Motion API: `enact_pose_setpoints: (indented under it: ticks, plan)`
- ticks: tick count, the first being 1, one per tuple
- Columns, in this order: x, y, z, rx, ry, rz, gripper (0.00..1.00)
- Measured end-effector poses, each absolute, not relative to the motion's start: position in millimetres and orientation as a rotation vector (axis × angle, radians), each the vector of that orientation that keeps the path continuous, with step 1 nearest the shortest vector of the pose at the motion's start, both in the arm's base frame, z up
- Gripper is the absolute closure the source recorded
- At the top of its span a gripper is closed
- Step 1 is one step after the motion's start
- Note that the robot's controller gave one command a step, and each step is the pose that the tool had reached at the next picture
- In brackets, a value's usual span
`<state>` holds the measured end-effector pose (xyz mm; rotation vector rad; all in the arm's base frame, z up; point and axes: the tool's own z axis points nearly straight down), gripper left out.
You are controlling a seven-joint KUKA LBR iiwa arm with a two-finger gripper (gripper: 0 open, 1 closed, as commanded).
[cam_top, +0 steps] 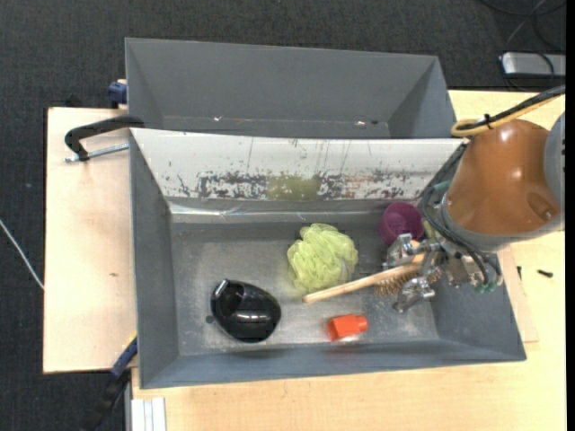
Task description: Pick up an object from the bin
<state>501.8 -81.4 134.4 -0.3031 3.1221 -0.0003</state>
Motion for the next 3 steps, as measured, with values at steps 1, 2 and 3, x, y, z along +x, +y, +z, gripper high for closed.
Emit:
enact_pose_setpoints:
  ticks: [1,2,3]
  plan:
    - [501.8,-81,145,-0.303,3.122,0.000,1.00]
    - [501.3,-81,159,-0.303,3.126,0.001,1.00]
    - [502.4,-81,175,-0.303,3.121,-0.001,1.00]
